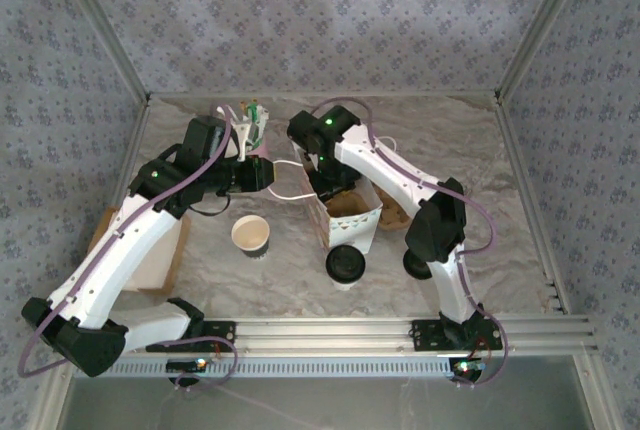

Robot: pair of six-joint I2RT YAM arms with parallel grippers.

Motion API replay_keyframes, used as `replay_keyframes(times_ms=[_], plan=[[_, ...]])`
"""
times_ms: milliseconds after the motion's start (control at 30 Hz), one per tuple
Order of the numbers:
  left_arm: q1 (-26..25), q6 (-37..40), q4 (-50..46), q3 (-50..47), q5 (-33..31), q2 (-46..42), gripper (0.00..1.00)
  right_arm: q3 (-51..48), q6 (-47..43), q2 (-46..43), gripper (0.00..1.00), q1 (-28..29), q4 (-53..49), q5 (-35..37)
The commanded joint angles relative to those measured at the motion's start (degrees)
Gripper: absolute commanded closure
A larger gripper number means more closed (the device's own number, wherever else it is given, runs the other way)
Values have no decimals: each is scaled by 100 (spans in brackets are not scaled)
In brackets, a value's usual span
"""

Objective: Pack the takeout coffee

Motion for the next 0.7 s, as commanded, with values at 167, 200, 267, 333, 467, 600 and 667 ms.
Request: replay_keyframes(times_ms=[167, 200, 267, 333, 467, 600, 667], plan=[[43, 14, 147, -46, 46, 3, 78, -376, 119, -150, 64, 52, 231, -100], [44, 14, 146, -50, 51, 3, 78, -419, 119, -163, 64, 49, 260, -102], [44, 21, 147, -57, 37, -1, 78, -499, 128, -173, 64, 50, 319, -97], [39, 8, 147, -50, 44, 12, 78, -564, 129, -173, 61, 41, 359, -72], [45, 5, 156, -50, 50, 21, 78, -654, 126, -180, 58, 42, 413, -62], [46, 8, 163, -41, 45, 21, 78, -656, 134, -215, 57, 43, 422, -63], [44, 12, 157, -40, 52, 30, 78, -614, 138, -242, 55, 43, 393, -52]])
